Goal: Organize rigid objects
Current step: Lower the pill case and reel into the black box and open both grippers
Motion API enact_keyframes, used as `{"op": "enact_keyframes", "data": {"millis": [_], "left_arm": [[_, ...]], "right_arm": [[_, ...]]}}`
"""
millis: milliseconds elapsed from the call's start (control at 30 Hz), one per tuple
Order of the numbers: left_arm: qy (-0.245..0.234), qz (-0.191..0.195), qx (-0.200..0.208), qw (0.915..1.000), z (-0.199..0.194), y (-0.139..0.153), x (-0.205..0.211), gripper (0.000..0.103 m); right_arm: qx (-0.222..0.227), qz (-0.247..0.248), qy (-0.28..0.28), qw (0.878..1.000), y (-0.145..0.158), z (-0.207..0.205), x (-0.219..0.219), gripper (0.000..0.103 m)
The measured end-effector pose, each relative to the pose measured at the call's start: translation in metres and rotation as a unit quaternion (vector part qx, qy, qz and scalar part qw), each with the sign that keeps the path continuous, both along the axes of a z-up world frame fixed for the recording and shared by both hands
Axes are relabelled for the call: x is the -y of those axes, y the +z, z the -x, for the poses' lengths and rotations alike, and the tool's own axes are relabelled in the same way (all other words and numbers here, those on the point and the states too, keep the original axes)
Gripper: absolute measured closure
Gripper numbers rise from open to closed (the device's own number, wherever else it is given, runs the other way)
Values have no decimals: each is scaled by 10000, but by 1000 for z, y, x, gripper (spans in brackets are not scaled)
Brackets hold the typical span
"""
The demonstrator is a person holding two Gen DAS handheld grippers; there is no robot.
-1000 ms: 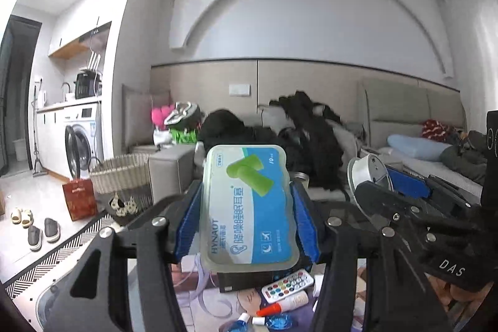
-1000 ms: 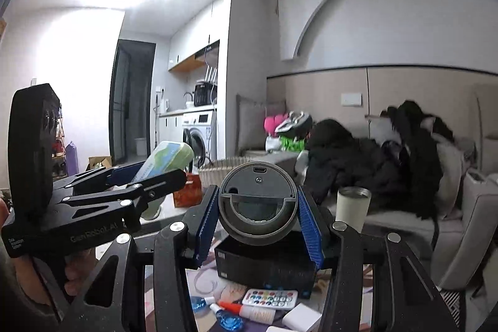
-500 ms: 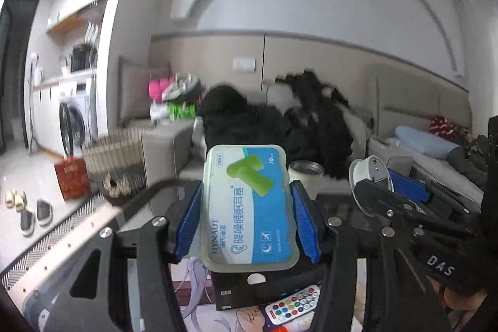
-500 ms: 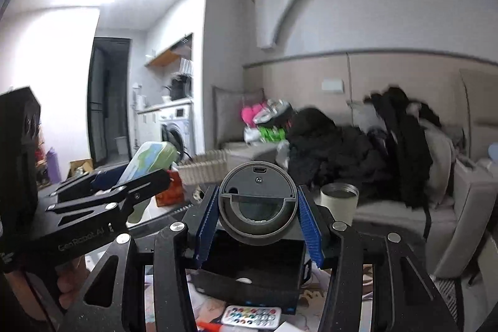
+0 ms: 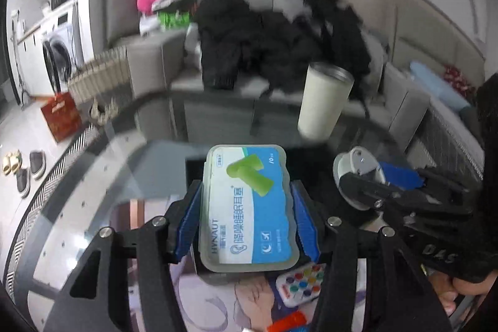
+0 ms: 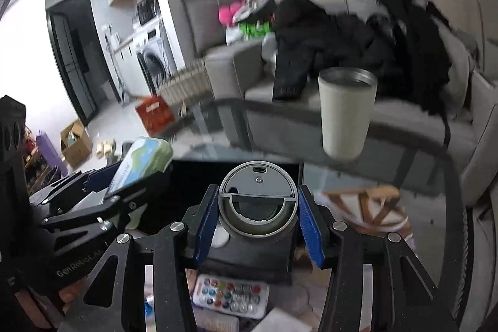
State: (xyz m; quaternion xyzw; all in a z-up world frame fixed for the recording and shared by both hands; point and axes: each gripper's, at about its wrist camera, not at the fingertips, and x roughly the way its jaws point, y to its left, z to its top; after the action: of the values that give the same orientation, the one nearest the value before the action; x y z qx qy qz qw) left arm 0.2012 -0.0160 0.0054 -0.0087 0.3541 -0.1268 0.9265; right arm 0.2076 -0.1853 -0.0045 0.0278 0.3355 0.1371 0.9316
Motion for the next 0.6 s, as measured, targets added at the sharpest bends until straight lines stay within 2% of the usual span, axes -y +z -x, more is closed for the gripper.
{"op": "enact_keyframes", "data": {"millis": [233,467,600], "left_arm": [[1,-49,-675,9977,-8,-23,3,49],[-57,-26,-966,9953,0,-22,-2,49],[-76,14,-978,9952,0,-21,-3,49]], "right_arm": [[-468,169,261,9984,-15,-6,-13,54],[-929,139,423,9947,-27,-13,-16,54],[-1018,247,507,9932,-27,-11,-18,54]]}}
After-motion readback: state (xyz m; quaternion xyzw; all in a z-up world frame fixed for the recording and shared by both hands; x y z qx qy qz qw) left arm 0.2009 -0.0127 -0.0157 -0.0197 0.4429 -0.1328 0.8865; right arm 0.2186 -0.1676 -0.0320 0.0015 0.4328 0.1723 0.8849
